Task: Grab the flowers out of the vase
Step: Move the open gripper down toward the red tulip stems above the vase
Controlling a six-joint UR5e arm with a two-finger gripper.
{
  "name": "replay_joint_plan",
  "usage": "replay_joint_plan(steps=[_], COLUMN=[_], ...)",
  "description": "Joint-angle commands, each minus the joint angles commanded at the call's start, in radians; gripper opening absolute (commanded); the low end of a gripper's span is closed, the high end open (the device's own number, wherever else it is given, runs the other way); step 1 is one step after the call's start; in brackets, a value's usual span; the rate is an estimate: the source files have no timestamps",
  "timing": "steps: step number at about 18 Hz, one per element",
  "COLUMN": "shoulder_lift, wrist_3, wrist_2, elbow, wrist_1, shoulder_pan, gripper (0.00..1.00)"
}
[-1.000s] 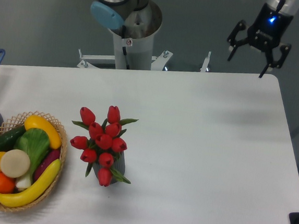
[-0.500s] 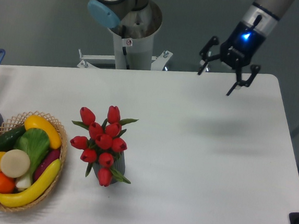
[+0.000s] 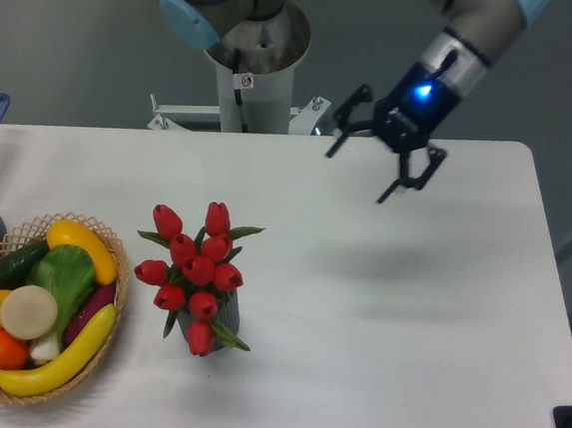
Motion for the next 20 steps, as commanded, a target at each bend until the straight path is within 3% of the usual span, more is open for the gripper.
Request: replay_joint_plan(steps=[4, 7, 9, 14, 16, 18, 20], shoulder_lift=[-0.006, -0.063, -0.087, -0.123, -0.136, -0.173, -0.186], wrist_3=[0.000, -0.023, -0.061, -0.124, -0.158, -0.164, -0.166], wrist_2=[-0.020, -0.054, -0.054, -0.058, -0.063, -0.063, -0.063], elbow=[-0.002, -0.005, 0.001, -0.003, 0.003, 0.000, -0.002], wrist_1=[0.015, 0.150, 0.199, 0.296, 0.305, 0.374, 0.405], shoulder_pan=[-0.025, -0.087, -0.107, -0.130, -0.134, -0.170, -0.183], gripper=[1.00, 1.00, 1.00, 1.00, 1.00, 1.00, 1.00])
